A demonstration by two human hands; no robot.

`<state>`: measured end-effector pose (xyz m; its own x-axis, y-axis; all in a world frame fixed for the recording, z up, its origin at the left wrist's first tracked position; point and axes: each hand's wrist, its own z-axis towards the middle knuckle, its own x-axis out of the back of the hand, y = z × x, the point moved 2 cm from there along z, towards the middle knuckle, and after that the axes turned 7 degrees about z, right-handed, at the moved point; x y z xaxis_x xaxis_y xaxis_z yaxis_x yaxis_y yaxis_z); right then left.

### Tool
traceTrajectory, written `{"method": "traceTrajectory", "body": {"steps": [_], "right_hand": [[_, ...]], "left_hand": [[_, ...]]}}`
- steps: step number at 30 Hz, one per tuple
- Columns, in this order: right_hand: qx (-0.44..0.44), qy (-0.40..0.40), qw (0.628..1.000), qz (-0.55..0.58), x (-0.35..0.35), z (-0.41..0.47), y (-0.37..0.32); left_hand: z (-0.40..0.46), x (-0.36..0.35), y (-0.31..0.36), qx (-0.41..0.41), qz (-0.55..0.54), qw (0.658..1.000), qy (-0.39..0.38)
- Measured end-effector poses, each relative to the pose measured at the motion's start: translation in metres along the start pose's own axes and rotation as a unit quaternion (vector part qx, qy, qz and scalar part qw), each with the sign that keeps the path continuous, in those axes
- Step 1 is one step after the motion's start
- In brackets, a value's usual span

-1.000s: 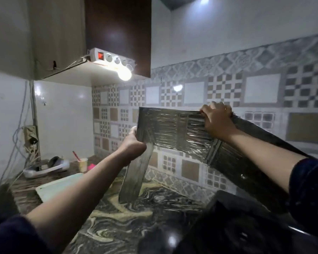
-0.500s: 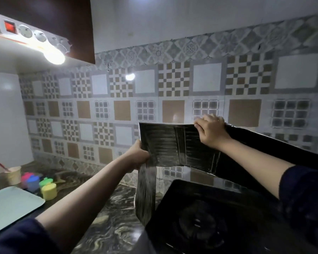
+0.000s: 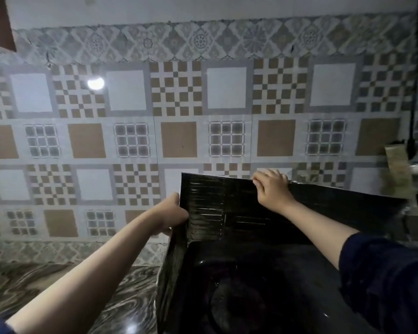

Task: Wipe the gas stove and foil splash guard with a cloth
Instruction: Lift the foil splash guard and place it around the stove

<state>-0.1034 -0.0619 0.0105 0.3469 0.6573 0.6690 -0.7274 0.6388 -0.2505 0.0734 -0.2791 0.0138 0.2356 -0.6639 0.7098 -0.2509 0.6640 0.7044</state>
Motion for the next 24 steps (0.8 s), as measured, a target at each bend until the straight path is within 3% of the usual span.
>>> {"method": "traceTrajectory", "body": {"steps": [6,18,24], "right_hand": [[-0.019,-0.037,0.999,-0.005,-0.006,-0.005,0.037],[0.034,-0.055,0.998,0.020,-0.027,0.023,0.013],[0.025,-0.169,0.985,0.022,-0.054,0.020,0.010]], "left_hand": [[0.007,-0.022,0.021,-0.016,0.068,0.997,-0.017],[0.020,-0.020,0.009,0.057,0.102,0.993,0.014],[0.034,-0.019,-0.013,0.088,0.159,0.983,-0.010]]}}
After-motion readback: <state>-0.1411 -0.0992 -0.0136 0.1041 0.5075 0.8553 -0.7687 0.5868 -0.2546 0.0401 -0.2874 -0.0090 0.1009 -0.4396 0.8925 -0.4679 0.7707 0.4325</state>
